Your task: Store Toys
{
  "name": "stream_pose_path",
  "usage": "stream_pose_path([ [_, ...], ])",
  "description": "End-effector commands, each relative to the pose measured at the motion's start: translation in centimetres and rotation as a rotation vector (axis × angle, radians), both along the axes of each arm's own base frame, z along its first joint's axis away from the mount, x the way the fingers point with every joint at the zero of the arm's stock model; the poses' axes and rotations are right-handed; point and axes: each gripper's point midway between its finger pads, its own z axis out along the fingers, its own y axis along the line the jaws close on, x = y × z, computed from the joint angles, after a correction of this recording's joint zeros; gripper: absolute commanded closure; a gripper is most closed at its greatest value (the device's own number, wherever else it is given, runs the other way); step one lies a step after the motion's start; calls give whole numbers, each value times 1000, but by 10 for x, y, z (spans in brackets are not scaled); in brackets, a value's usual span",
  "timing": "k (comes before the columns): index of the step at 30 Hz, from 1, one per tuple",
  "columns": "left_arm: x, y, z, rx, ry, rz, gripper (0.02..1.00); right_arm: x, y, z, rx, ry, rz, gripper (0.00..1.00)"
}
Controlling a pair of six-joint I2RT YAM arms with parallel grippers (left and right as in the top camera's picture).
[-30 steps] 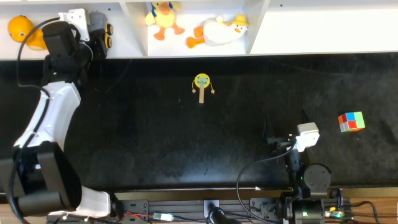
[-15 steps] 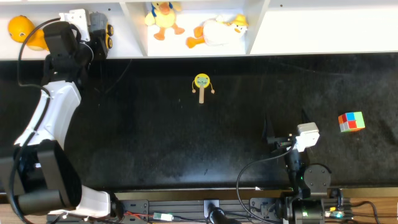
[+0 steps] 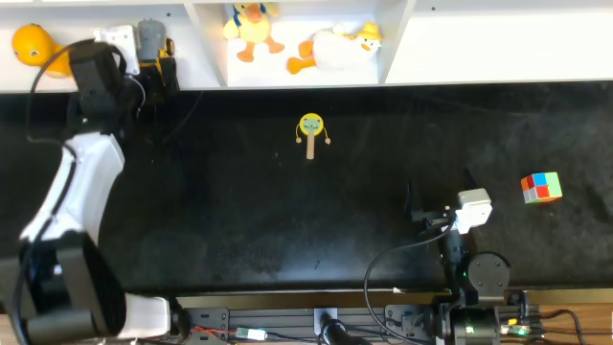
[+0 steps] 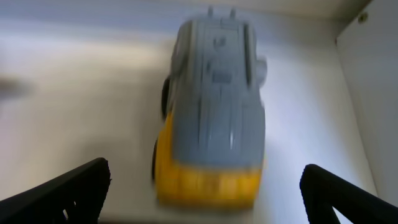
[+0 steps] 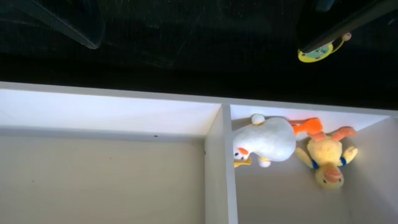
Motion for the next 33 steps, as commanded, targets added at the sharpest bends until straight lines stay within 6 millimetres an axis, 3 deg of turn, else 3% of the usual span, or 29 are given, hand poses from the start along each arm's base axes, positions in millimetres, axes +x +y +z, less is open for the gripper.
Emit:
stream_pose_path([
  [1, -39, -1, 8, 34, -34, 17, 20, 1, -1, -4, 8, 3, -6, 5],
  [8, -108, -10, 19, 56, -111, 11, 20, 1, -1, -4, 8, 3, -6, 5],
  [17, -164, -19, 16, 36, -213, 20, 20, 1, -1, -4, 8, 3, -6, 3],
  [25, -195, -31, 19, 30, -354, -20, 20, 1, -1, -4, 8, 3, -6, 5],
  [33, -213, -53, 38, 35, -616, -111, 20, 1, -1, -4, 8, 3, -6, 7],
])
